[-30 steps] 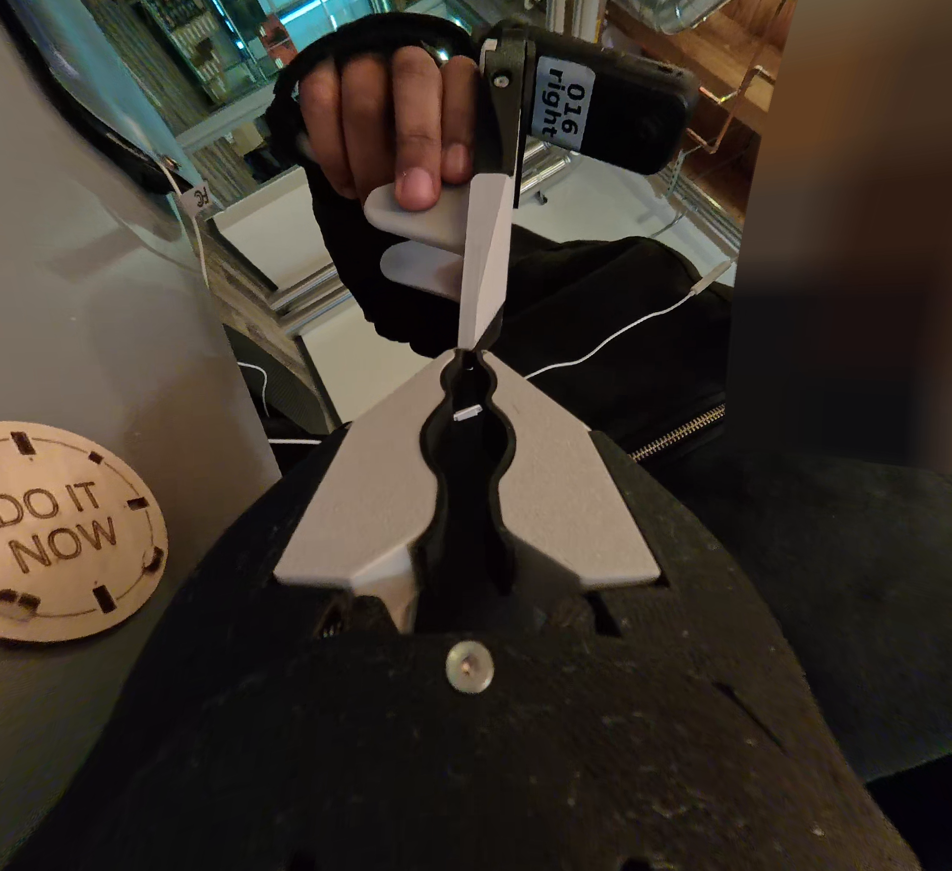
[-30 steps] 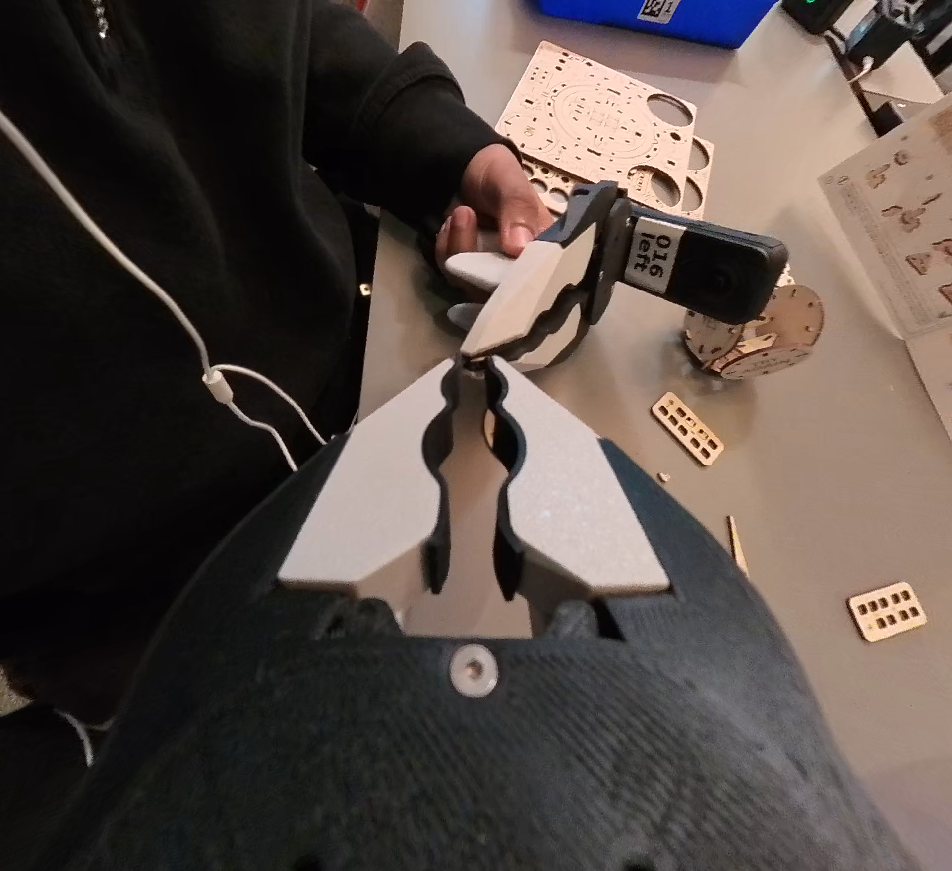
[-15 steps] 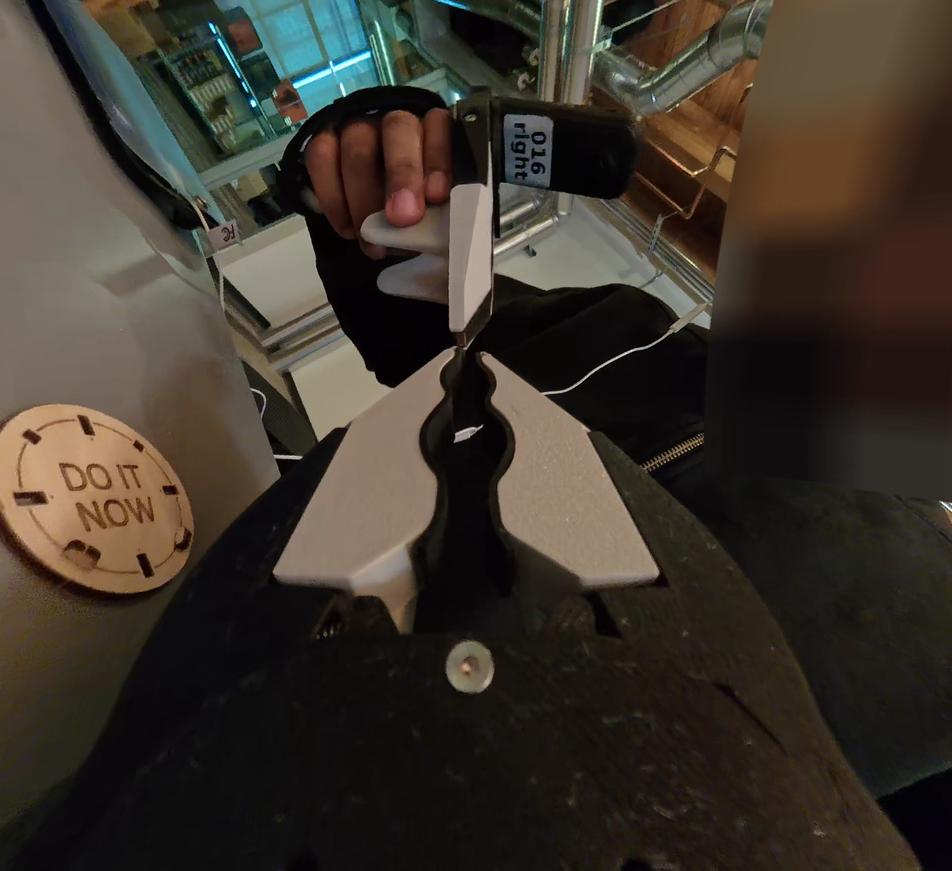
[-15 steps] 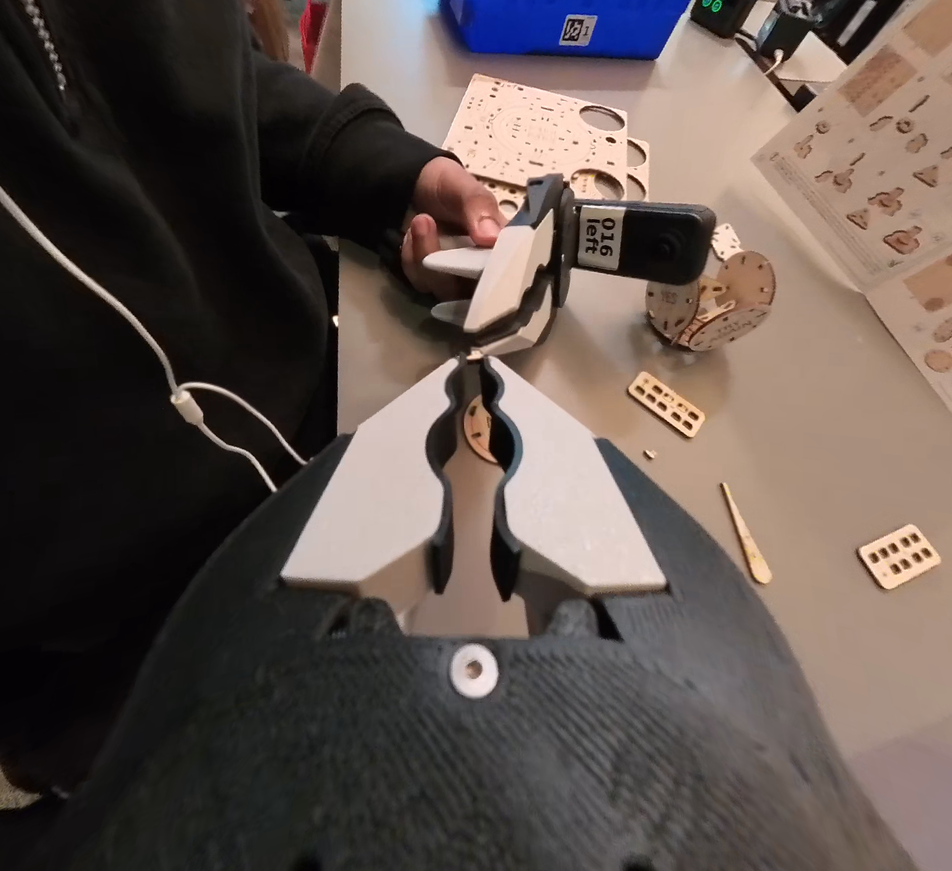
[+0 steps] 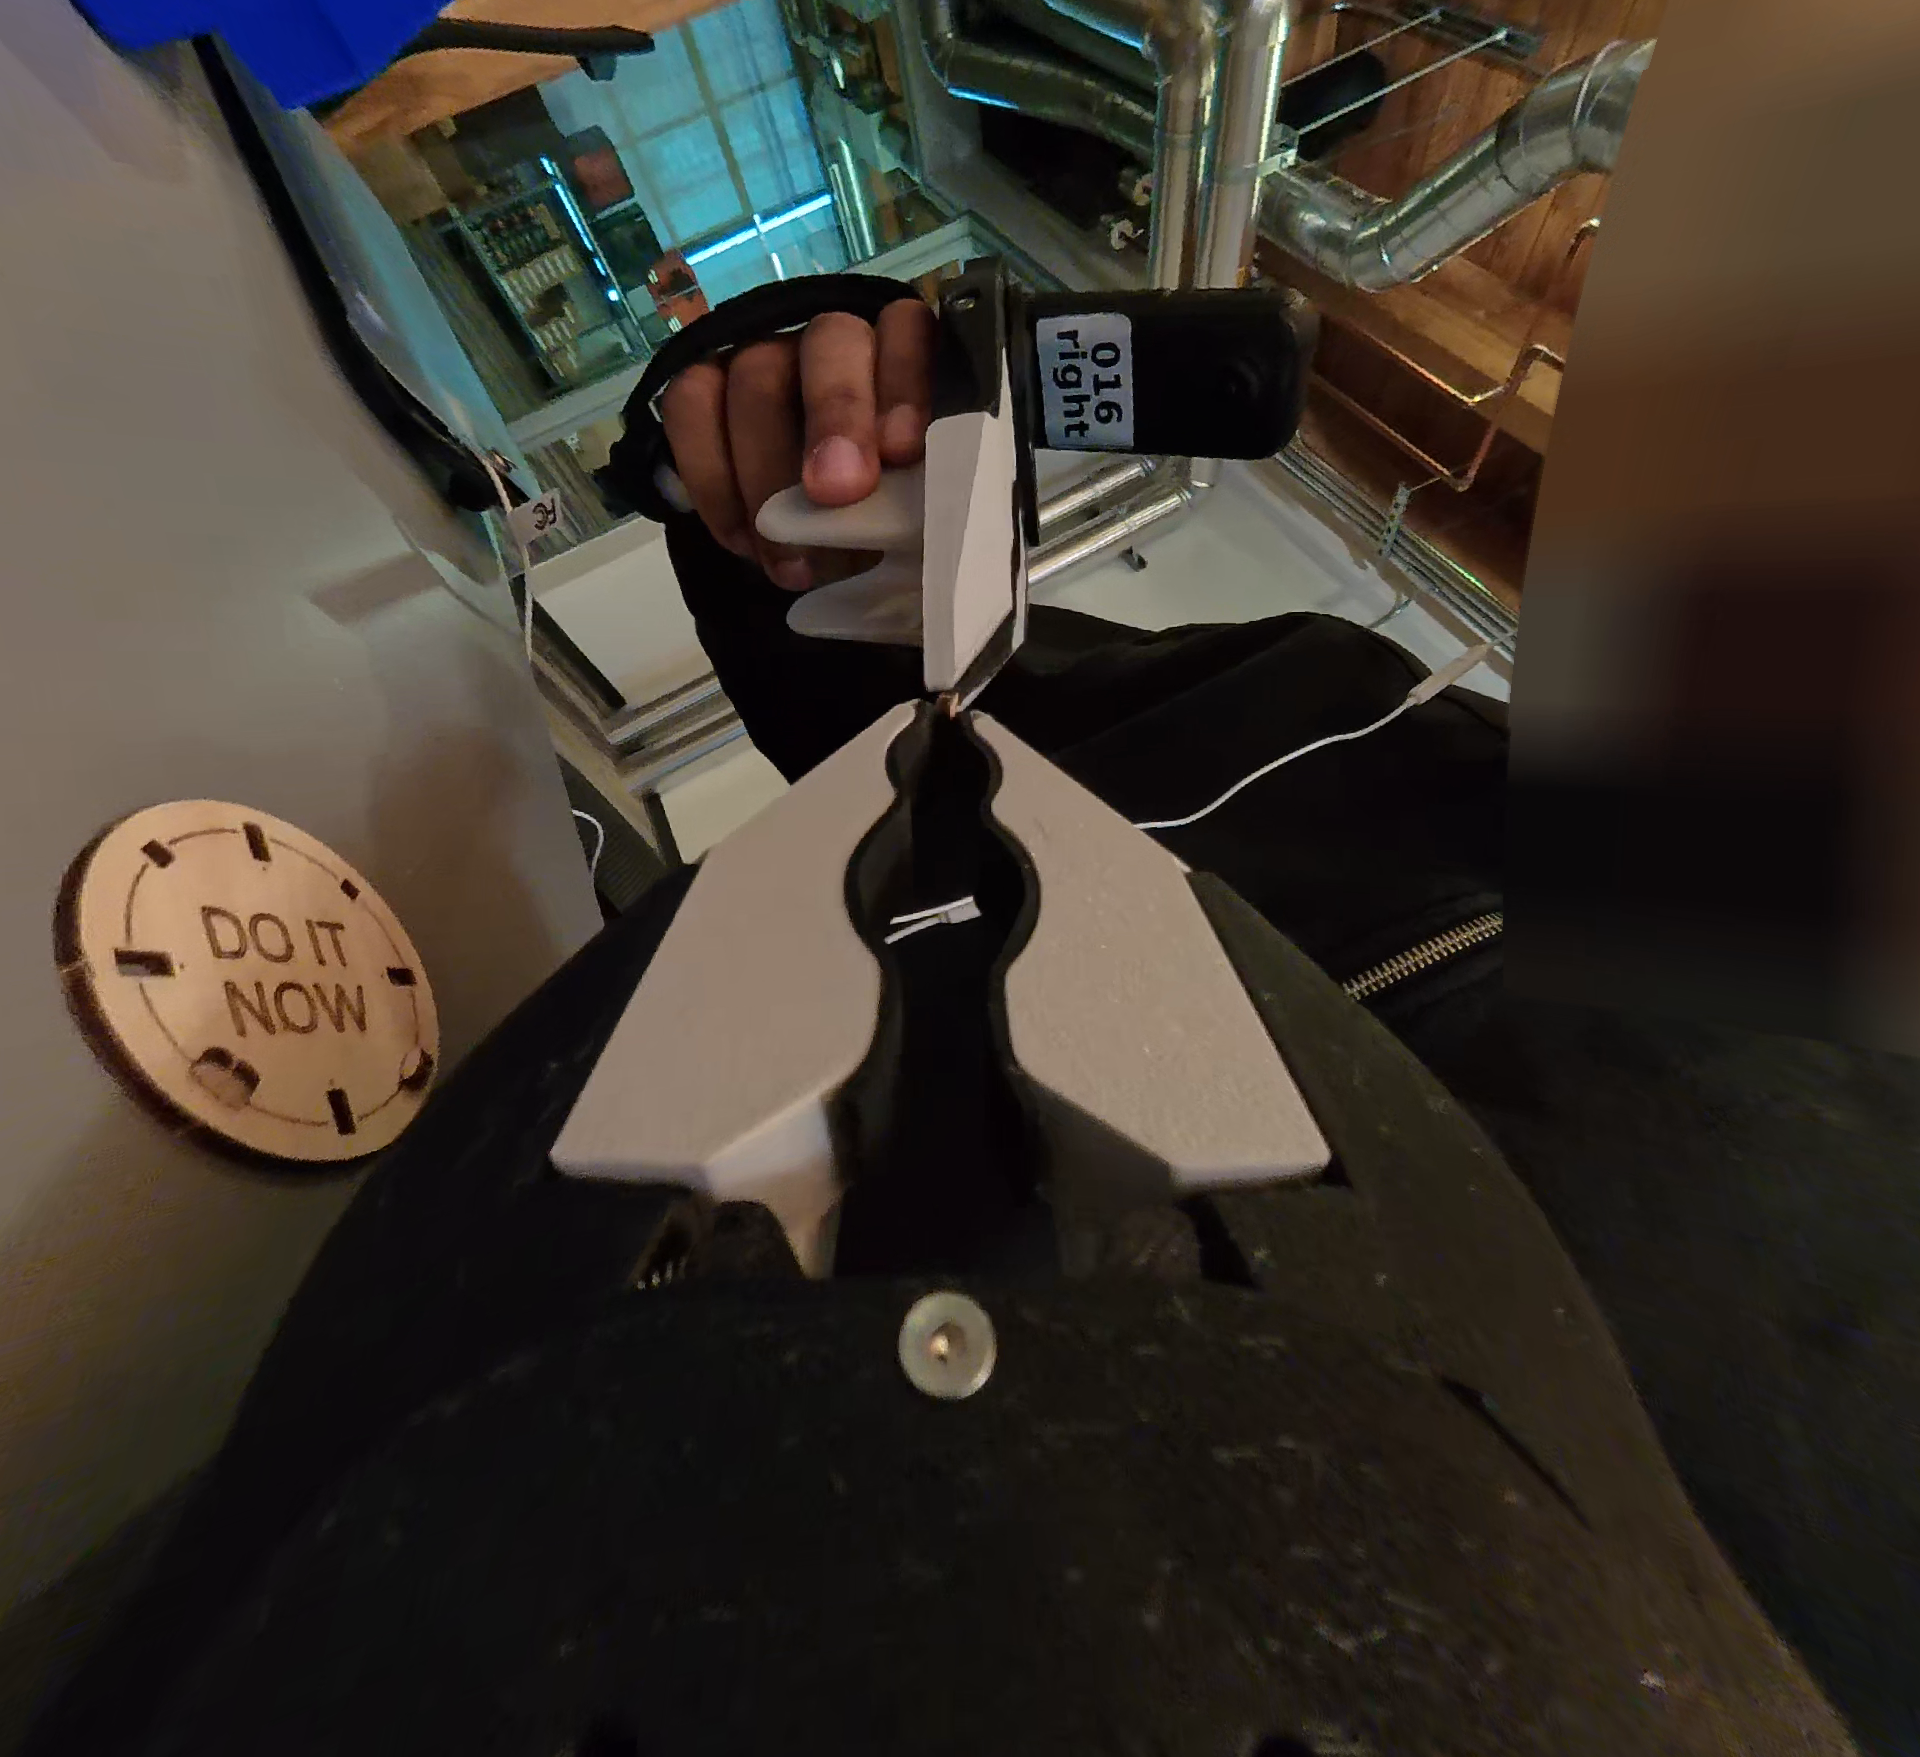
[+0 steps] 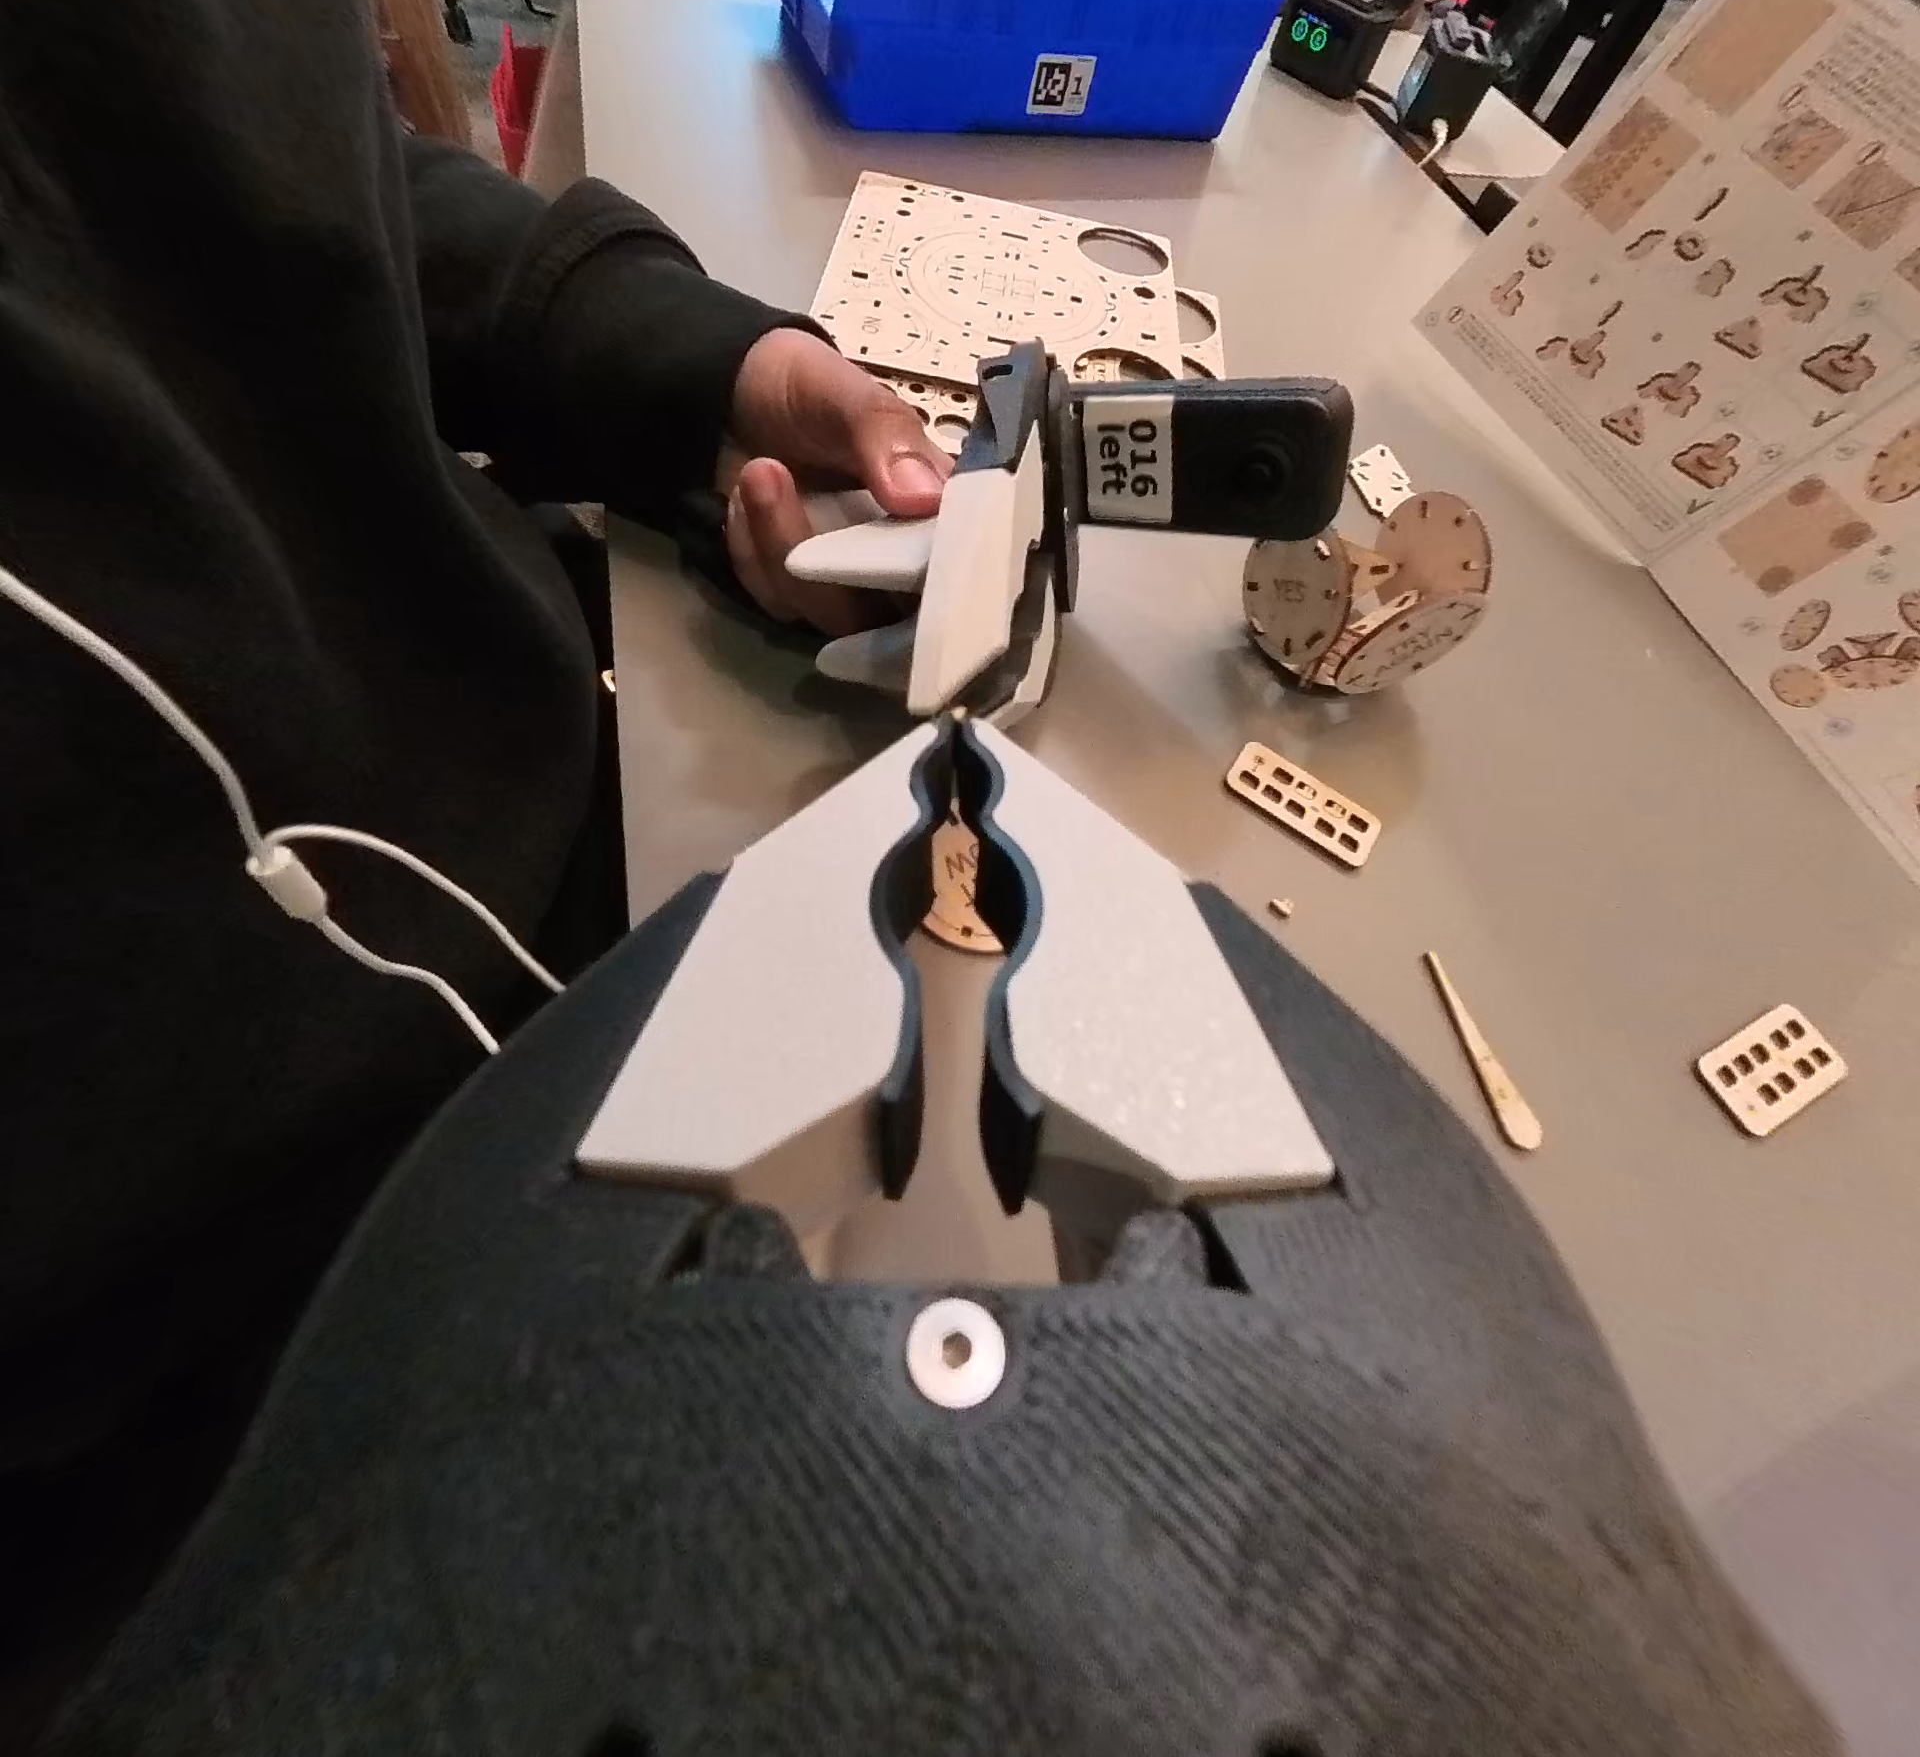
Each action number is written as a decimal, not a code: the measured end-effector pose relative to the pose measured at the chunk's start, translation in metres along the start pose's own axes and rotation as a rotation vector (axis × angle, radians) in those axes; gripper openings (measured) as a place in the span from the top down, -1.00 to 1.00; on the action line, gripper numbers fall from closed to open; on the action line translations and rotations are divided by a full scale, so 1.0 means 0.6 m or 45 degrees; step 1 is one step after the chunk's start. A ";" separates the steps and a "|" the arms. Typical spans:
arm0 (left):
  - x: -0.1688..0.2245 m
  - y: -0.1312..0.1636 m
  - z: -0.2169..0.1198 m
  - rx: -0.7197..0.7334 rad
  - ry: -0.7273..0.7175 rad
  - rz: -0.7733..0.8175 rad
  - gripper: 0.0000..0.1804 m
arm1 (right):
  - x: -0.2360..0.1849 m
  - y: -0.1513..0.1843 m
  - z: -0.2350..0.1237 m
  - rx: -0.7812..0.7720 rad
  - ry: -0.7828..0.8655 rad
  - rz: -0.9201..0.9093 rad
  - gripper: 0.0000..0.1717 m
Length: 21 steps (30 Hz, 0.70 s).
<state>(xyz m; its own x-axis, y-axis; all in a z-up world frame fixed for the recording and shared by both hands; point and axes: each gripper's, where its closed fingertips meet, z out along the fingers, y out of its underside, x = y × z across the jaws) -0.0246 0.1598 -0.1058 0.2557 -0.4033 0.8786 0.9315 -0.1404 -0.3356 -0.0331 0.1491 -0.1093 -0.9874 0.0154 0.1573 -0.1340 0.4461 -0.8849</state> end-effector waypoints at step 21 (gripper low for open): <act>-0.007 0.029 0.007 -0.132 -0.042 -0.005 1.00 | -0.027 0.005 -0.004 -0.084 -0.096 -0.121 0.90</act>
<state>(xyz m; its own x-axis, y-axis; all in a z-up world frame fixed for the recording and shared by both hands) -0.0086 0.1632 -0.1138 0.2620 -0.3726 0.8902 0.9011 -0.2358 -0.3639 -0.0171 0.1524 -0.1136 -0.9744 -0.0961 0.2033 -0.2239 0.5002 -0.8365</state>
